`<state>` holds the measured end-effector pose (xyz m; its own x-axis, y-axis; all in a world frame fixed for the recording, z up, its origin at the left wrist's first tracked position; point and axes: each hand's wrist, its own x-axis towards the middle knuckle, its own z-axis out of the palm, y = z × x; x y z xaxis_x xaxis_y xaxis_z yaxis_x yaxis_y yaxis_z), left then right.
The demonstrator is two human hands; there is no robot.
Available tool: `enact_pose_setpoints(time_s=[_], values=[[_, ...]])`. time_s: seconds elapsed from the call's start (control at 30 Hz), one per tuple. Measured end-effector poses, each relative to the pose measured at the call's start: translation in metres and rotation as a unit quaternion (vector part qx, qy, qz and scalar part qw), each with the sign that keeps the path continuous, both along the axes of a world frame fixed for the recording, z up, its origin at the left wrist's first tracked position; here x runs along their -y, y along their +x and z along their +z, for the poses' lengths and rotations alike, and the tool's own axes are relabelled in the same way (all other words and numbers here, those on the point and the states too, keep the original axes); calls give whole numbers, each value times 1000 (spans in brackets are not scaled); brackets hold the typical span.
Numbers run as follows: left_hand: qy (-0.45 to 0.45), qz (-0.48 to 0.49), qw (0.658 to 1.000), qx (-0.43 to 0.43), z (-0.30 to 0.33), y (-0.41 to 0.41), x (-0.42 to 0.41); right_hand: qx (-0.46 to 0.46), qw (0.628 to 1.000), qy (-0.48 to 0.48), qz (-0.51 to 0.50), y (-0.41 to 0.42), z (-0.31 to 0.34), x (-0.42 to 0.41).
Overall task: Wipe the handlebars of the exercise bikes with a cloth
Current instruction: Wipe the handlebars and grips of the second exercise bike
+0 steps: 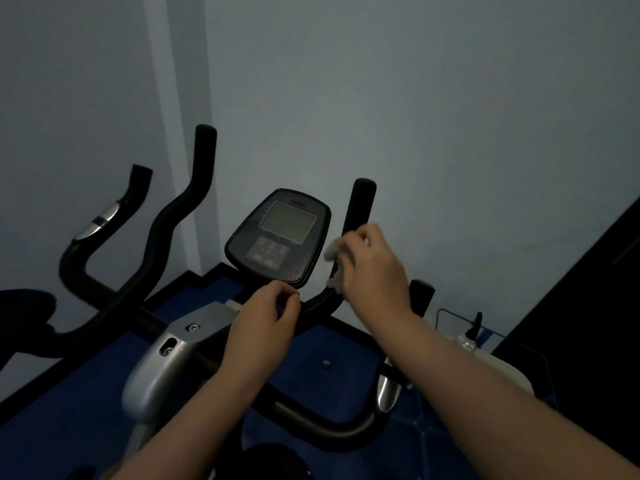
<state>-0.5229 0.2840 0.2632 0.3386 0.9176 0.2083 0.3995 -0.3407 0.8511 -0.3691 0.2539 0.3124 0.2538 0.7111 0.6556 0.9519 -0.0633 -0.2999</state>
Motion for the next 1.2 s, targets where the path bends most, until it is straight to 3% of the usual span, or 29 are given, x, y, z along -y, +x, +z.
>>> enact_pose_setpoints(time_s=[0.1,0.2,0.3,0.4,0.53,0.63,0.8,1.07,1.13,1.2], values=[[-3,-7,1000,1,-1,-3,1,-57,997,-47,23,-8,-16,25],[1,-12,1000,-5,-2,-4,2,0,991,-110,72,-9,3,40],[-2,-20,1000,-5,-4,-5,2,-24,999,24,32,7,48,19],[3,-23,1000,-8,-3,-3,2,-127,978,164,-24,21,70,-15],[14,-27,999,-14,-2,-2,2,-293,936,170,-93,3,10,-22],[27,-31,999,-25,-2,-1,0,-337,929,133,-82,-1,-6,-8],[29,-31,999,-30,-1,0,0,-295,931,203,-69,19,49,-22],[36,-20,999,-36,-1,1,-1,-341,936,77,-47,-4,-14,5],[37,-16,998,-41,-1,2,0,-258,962,81,-26,5,10,7],[40,-10,998,-44,-2,1,1,-117,984,135,14,9,40,3]])
